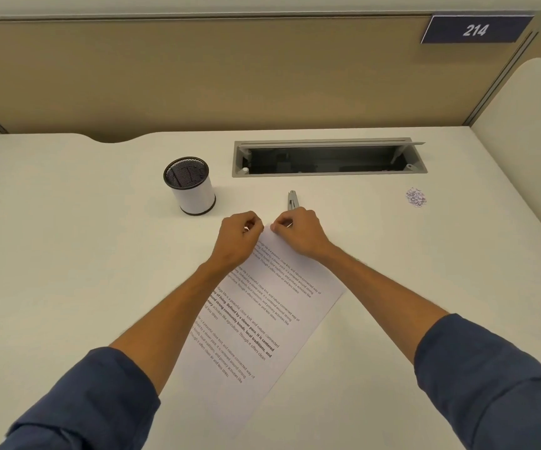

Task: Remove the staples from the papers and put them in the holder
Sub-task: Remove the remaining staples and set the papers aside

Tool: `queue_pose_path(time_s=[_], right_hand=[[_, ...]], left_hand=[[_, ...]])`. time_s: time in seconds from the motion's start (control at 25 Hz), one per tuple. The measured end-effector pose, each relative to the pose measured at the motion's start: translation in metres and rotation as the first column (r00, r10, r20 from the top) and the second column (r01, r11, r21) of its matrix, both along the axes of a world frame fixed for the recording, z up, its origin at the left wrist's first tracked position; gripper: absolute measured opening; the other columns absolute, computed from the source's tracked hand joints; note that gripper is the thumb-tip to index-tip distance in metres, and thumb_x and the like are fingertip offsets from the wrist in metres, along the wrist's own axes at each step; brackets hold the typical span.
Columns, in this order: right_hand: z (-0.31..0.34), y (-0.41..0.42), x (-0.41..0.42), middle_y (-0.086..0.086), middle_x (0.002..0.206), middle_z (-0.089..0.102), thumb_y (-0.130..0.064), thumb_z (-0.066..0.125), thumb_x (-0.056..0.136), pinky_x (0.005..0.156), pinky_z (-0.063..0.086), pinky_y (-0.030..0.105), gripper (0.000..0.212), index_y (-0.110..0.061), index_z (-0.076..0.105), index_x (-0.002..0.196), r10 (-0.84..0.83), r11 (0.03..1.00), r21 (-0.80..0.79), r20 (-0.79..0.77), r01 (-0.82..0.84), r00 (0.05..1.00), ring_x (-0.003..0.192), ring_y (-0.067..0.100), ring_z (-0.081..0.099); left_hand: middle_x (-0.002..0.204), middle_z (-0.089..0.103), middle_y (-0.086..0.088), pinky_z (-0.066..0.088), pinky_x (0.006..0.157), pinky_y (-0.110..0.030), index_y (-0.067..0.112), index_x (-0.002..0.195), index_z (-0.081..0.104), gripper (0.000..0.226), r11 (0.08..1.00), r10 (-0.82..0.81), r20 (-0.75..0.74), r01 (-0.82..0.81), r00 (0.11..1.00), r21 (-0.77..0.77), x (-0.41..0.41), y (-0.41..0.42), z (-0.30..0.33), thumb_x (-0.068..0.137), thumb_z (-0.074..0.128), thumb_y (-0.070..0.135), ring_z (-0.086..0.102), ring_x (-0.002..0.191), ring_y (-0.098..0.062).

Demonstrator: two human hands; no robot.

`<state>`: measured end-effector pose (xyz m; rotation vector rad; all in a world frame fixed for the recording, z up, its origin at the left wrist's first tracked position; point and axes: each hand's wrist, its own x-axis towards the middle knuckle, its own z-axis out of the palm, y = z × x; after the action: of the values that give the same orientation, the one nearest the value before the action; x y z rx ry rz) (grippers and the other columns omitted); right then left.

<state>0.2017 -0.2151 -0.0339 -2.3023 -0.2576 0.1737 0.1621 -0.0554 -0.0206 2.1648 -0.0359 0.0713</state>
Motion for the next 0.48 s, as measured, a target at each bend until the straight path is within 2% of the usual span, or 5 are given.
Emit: queue_pose_path(time_s=[0.12, 0.2, 0.4, 0.48], right_hand=[[-0.001, 0.000, -0.005, -0.001, 0.086, 0.072, -0.022, 0.064, 0.088, 0.077, 0.051, 0.028, 0.015, -0.011, 0.075, 0.090, -0.003, 1.000, 0.004, 0.033, 0.003, 0.999, 0.075, 0.007, 0.060], [-0.003, -0.001, -0.007, -0.003, 0.084, 0.070, -0.021, 0.066, 0.087, 0.078, 0.052, 0.030, 0.014, -0.010, 0.074, 0.091, -0.008, 1.000, 0.020, 0.035, 0.007, 0.999, 0.075, 0.007, 0.060], [-0.006, -0.004, -0.018, -0.004, 0.099, 0.070, -0.022, 0.064, 0.087, 0.084, 0.053, 0.034, 0.021, -0.017, 0.068, 0.107, 0.021, 1.000, -0.014, 0.093, -0.020, 0.995, 0.089, 0.011, 0.065], [-0.004, -0.007, -0.024, -0.005, 0.105, 0.069, -0.020, 0.061, 0.089, 0.085, 0.052, 0.030, 0.022, -0.017, 0.067, 0.110, -0.037, 0.999, 0.035, 0.152, 0.032, 0.988, 0.094, 0.010, 0.063]], left_hand=[[0.060, 0.053, -0.006, 0.038, 0.046, -0.024, 0.003, 0.077, 0.061, 0.022, 0.953, -0.074, -0.190, 0.012, 0.979, -0.304, -0.008, -0.002, 0.009, 0.094, 0.048, 0.007, 0.047, 0.046, -0.017], [0.062, 0.052, -0.006, 0.034, 0.046, -0.023, 0.007, 0.079, 0.062, 0.023, 0.907, -0.123, -0.280, -0.006, 0.952, -0.420, -0.013, -0.003, 0.013, 0.096, 0.048, 0.010, 0.047, 0.047, -0.018], [0.064, 0.054, -0.009, 0.033, 0.050, -0.028, 0.007, 0.080, 0.061, 0.022, 0.881, -0.155, -0.295, -0.003, 0.943, -0.473, -0.014, -0.016, 0.020, 0.097, 0.048, 0.013, 0.048, 0.049, -0.020], [0.064, 0.054, -0.008, 0.033, 0.049, -0.027, 0.007, 0.081, 0.060, 0.023, 0.889, -0.162, -0.280, 0.017, 0.946, -0.457, -0.013, -0.020, 0.022, 0.098, 0.046, 0.013, 0.049, 0.049, -0.020]])
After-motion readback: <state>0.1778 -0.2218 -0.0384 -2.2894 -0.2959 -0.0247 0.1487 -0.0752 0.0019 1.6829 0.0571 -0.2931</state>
